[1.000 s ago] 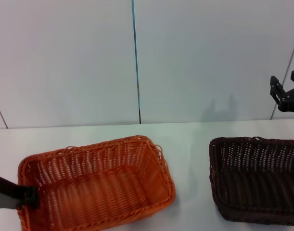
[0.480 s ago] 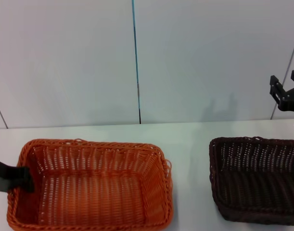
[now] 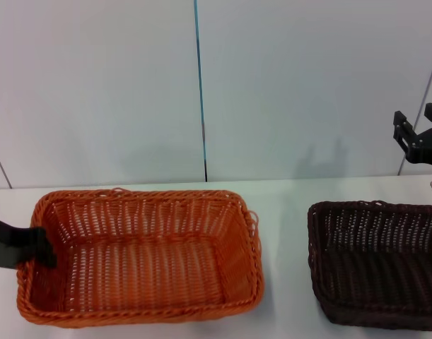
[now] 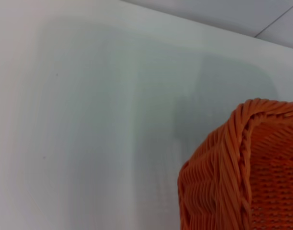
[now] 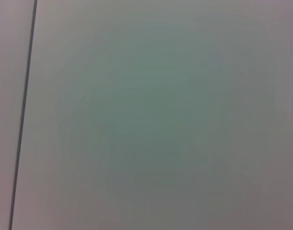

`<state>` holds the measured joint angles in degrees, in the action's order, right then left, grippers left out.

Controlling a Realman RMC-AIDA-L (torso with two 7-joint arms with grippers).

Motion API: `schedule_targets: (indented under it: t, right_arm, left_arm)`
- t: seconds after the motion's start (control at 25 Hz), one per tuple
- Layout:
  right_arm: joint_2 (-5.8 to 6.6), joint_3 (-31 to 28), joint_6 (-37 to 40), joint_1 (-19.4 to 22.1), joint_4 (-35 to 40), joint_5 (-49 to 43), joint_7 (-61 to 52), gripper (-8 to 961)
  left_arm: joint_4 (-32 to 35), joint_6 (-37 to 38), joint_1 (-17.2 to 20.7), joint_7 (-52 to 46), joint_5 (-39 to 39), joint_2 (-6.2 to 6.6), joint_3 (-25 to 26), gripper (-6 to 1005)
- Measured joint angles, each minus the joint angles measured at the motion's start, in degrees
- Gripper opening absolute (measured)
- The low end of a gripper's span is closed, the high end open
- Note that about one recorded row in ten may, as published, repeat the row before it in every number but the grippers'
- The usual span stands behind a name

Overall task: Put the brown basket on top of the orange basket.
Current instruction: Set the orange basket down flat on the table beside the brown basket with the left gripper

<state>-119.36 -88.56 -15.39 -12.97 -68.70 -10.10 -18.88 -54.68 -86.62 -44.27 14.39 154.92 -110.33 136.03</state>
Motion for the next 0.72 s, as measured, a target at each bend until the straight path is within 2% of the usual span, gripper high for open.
schedule_targets:
  t: [0.36, 0.72]
  right_arm:
    - [0.00, 0.13, -0.08, -0.06, 0.08, -0.28, 0.16, 499]
    - [0.00, 0.24, -2.35, 0.58, 0.53, -0.11, 0.16, 499]
  left_arm:
    - [4.37, 1.33, -1.84, 0.14, -0.19, -0.16, -0.09, 149]
    - [5.74, 2.36, -3.04, 0.37, -0.95, -4.09, -0.78, 149]
